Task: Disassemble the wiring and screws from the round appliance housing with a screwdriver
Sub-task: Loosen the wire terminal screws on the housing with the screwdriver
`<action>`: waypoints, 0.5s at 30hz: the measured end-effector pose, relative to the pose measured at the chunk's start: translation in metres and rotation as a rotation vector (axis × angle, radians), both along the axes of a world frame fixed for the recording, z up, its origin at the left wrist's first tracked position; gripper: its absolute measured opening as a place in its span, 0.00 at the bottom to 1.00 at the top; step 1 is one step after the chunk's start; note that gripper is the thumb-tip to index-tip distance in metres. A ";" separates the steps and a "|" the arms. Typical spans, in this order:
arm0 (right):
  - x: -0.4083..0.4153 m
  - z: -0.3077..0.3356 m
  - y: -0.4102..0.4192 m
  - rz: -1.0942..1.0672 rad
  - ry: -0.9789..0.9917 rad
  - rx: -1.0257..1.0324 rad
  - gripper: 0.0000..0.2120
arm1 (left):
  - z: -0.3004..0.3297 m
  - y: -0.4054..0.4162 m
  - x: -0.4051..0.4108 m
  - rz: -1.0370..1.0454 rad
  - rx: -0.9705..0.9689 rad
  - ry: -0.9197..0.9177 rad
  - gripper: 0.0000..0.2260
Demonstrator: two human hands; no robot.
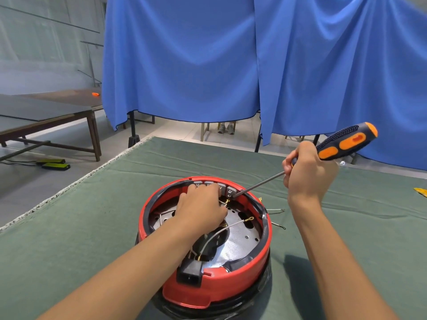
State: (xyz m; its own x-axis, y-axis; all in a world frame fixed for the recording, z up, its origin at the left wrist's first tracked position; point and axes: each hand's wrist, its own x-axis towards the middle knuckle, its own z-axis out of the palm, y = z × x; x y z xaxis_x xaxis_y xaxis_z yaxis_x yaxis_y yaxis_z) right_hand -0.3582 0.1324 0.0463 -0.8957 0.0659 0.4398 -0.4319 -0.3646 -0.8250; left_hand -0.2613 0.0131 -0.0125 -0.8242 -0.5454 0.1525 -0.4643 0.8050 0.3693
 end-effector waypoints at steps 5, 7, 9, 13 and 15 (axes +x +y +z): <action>0.013 0.000 -0.006 0.004 0.167 0.030 0.12 | -0.001 -0.001 0.000 -0.018 -0.003 0.002 0.15; 0.022 -0.001 -0.010 0.004 0.250 0.079 0.12 | -0.002 -0.002 0.001 -0.023 -0.009 0.000 0.15; 0.030 0.000 -0.015 0.012 0.297 0.112 0.12 | -0.002 -0.001 0.001 -0.030 -0.013 -0.003 0.15; 0.032 0.005 -0.019 -0.015 0.283 0.085 0.14 | -0.002 0.001 0.001 -0.032 -0.032 -0.017 0.15; 0.024 0.006 -0.018 -0.047 0.215 0.044 0.15 | -0.002 0.002 0.001 -0.030 -0.040 -0.019 0.16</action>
